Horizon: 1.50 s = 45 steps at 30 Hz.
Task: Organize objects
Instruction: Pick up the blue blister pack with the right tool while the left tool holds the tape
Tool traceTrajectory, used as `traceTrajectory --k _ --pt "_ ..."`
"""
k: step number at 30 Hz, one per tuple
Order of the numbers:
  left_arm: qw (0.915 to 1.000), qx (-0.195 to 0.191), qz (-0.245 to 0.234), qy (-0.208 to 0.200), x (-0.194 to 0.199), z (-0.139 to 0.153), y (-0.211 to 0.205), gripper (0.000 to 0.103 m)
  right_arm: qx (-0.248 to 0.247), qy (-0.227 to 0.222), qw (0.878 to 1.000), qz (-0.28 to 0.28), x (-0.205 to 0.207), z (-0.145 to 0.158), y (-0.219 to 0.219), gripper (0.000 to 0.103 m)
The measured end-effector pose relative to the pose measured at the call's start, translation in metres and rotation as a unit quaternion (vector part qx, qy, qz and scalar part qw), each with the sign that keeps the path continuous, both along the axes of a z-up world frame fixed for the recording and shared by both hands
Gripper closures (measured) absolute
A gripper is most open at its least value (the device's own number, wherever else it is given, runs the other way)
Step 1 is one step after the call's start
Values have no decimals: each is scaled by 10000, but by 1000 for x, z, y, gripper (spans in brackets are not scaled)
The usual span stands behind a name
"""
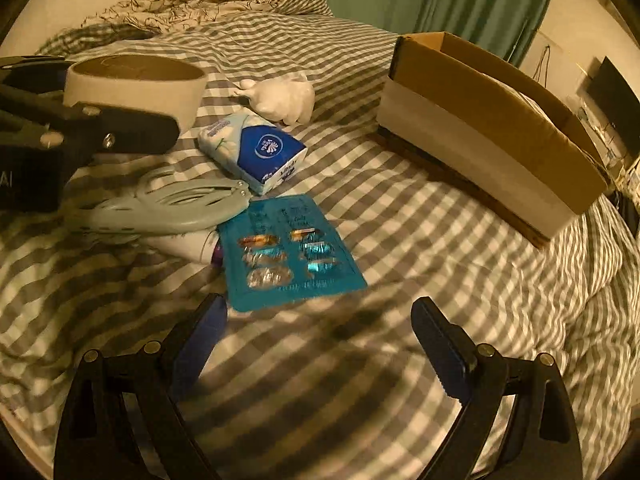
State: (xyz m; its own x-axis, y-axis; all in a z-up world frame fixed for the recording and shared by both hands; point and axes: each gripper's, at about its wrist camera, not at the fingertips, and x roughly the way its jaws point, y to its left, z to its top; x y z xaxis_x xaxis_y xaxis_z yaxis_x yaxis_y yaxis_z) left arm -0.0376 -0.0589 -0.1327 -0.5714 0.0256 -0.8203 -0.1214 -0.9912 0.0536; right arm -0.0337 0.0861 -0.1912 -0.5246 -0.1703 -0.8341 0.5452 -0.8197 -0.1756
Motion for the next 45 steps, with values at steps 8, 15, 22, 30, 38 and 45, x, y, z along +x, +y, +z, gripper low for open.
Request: traceTrajectory --k 8,15,22,30,38,45 --pt "9999 -16 40 -97 -3 -11 -5 21 229 207 9990 319 -11 -5 -21 9" --pt "9999 -16 22 -111 -2 -13 -7 21 -393 -421 9978 317 -31 -9 -10 9" --pt "9999 -42 27 -119 -1 -13 -6 21 -802 -706 9938 308 -39 -7 -3 10" --pt "9998 -114 23 -165 0 -15 -3 21 -1282 -1045 9856 357 -56 -15 -7 27" --pt "9999 -106 23 -129 5 -9 -2 21 -1040 -776 9914 193 -33 -4 2 35" --pt "9999 -86 -93 17 14 8 11 21 -1069 -199 9939 -160 -12 30 31 35"
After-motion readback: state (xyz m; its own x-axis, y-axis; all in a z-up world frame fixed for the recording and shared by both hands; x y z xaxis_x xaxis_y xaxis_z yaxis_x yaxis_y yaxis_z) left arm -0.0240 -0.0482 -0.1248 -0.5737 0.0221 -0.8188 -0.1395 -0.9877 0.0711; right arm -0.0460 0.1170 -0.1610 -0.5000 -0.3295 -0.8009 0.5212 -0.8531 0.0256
